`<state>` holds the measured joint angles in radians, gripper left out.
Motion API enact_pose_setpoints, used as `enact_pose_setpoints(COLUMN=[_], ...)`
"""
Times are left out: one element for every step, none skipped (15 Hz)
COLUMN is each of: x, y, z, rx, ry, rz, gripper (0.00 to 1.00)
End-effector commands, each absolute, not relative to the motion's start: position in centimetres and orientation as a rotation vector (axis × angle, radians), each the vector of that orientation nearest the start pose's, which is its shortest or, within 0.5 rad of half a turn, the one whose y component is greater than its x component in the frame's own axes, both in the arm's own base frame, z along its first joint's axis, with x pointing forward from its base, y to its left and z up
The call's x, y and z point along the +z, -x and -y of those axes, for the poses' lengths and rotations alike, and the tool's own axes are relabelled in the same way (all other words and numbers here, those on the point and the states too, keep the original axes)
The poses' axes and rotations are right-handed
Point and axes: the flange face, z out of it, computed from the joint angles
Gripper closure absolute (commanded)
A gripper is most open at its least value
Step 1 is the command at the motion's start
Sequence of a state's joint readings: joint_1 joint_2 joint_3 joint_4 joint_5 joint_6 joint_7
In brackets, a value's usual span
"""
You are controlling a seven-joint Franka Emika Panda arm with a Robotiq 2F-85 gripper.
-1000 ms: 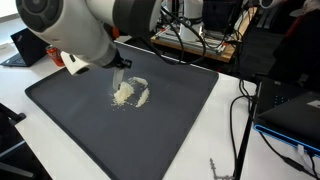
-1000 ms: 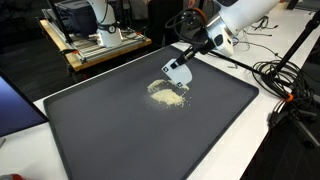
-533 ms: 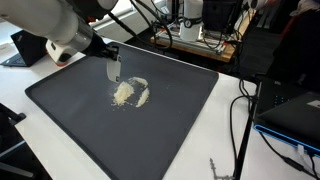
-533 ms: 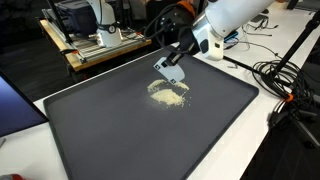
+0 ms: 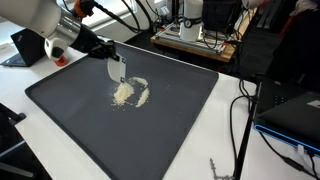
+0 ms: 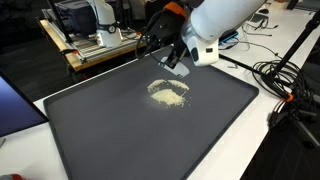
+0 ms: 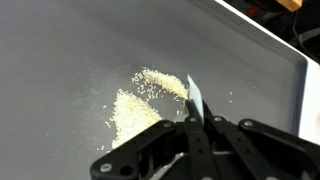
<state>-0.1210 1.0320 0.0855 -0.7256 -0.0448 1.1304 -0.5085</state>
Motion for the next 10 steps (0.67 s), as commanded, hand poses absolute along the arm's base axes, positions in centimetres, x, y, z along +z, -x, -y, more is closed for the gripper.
enact_pose_setpoints(x=[29.9,29.9,29.8,29.7,29.8,29.8,29.8,29.7,29.6,29.5], y=[-71.4,-71.4,-71.4,-71.5,-71.6,-71.6,-71.6,-71.6,-71.5,-71.6], z=[7.4,7.7,8.0,8.2,8.4,8.5,8.6,8.5,8.5,8.5], rx=[0.733,0.707,0.688,0.662,0.637,0.610,0.592,0.576,0.569,0.560], ry=[2.601,2.577,2.558,2.536,2.518,2.494,2.475,2.453,2.427,2.421], rz=[0.650,0.656,0.660,0.672,0.681,0.689,0.697,0.710,0.718,0.723], gripper=[0.99,0.99,0.99,0.99,0.99,0.99,0.99,0.99,0.99,0.99])
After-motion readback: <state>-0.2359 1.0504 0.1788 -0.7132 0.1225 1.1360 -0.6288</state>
